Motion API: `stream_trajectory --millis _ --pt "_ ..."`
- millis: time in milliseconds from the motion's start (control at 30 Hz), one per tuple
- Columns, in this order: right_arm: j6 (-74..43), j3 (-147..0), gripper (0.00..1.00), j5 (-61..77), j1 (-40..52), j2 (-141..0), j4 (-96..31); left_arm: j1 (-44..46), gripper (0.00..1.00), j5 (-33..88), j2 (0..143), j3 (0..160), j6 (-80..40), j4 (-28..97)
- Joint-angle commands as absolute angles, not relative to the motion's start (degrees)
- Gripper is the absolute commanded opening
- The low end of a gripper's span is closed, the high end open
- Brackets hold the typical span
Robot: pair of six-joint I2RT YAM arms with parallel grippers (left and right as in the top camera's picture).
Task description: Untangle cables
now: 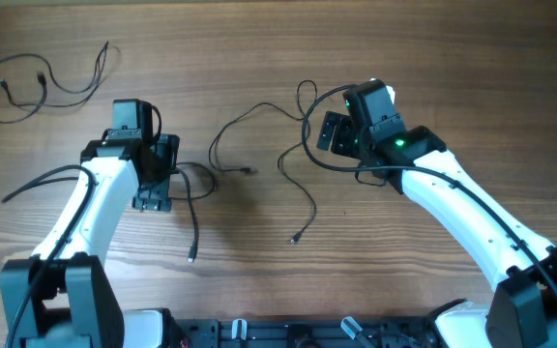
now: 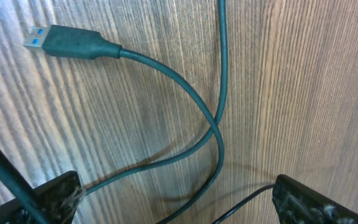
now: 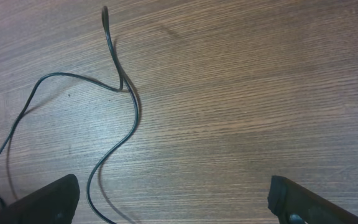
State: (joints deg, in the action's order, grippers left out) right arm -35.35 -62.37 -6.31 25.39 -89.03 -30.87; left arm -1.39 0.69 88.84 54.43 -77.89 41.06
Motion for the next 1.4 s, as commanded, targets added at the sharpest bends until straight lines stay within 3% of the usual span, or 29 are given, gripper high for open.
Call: stream_trajectory --millis 0,67,233,267,300,367,400,600,733,900,1200,1367 --pt "-36.01 -62.52 1.0 -7.22 25.43 -89.91 -30.81 -1.13 0.89 -0.93 92.64 54.48 -78.89 37.39" --pt "-36.05 -62.52 1.0 -7.22 25.43 -89.91 -30.89 -1.1 0.8 -0.23 95.15 54.48 -78.89 33.56" --pt "-36.01 -62.5 1.0 -7.22 25.43 -89.91 -30.89 -1.13 0.77 -0.27 101.12 54.48 -78.65 31.4" --pt "-36.03 -62.52 1.0 -7.25 25.43 -89.91 -30.92 -1.13 0.63 -0.3 102.17 54.48 -78.65 30.76" --pt "-36.01 -62.5 1.0 -7.22 25.43 -89.91 -30.96 -1.13 0.39 -0.73 103.02 54.48 -78.63 30.37" --pt "-35.99 -62.5 1.0 -6.72 25.43 -89.91 -30.98 -1.61 0.07 -2.37 103.18 54.5 -78.22 29.36" --pt "-36.01 -62.5 1.0 -5.5 25.43 -89.91 -31.4 -3.51 0.04 -2.61 102.02 55.11 -72.9 27.35" --pt "-36.1 -62.5 1.0 -4.45 25.43 -89.91 -32.93 -18.13 0.04 -2.46 86.5 64.25 -54.3 37.67" --pt "-36.21 -62.5 1.0 -4.43 25.43 -89.91 -30.7 -33.19 0.04 -8.43 76.69 64.6 -52.84 37.54" --pt "-36.21 -62.5 1.0 -4.43 25.43 -89.91 -30.72 -48.84 0.04 -10.46 81.47 64.58 -52.88 31.75" --pt "-36.27 -62.5 1.0 -4.43 25.43 -89.91 -29.91 -53.1 0.04 0.1 104.57 64.58 -52.71 4.29" --pt "-38.3 -62.5 1.0 -4.45 25.43 -89.91 -28.67 -53.1 0.05 0.54 109.21 64.58 -52.69 -1.93"
